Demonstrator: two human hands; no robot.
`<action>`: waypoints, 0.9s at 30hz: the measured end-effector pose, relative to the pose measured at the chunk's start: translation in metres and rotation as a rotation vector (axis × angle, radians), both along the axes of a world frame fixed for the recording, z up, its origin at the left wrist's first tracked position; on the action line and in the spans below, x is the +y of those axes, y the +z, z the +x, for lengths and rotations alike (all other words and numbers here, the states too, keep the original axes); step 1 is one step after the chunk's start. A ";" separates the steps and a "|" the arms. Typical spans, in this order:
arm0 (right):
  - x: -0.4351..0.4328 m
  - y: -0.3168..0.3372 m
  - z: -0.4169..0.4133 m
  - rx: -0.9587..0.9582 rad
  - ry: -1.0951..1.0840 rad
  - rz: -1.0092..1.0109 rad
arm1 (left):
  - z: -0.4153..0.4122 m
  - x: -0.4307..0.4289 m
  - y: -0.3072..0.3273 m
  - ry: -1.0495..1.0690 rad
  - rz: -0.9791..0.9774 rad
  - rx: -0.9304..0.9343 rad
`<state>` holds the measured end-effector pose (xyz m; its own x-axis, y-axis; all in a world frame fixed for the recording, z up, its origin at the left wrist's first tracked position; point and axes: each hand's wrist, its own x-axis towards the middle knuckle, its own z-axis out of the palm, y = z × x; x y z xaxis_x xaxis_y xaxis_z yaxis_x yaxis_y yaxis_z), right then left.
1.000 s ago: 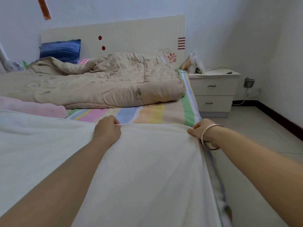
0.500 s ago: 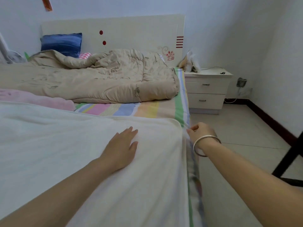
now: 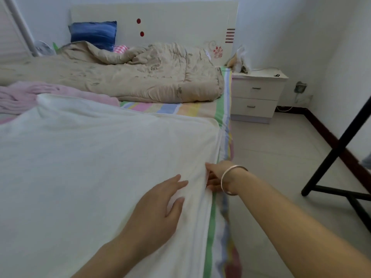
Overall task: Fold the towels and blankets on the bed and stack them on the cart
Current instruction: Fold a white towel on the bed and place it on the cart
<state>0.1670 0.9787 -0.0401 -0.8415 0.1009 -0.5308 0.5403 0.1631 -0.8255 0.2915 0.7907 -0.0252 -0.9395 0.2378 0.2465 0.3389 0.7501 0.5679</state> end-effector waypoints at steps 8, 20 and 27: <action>0.006 -0.020 0.027 0.126 -0.163 0.220 | 0.091 -0.003 0.013 0.266 0.155 -0.039; -0.033 -0.003 0.160 0.078 -0.086 -0.162 | 0.173 -0.007 -0.003 0.191 -0.177 -0.178; -0.033 -0.031 0.191 0.268 -0.145 0.246 | 0.189 -0.021 -0.007 0.078 0.016 -0.152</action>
<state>0.3577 0.9457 -0.0713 -0.9148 0.3255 -0.2391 0.3425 0.3116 -0.8864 0.4806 0.7695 -0.0320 -0.9817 0.1599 0.1033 0.1892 0.7612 0.6203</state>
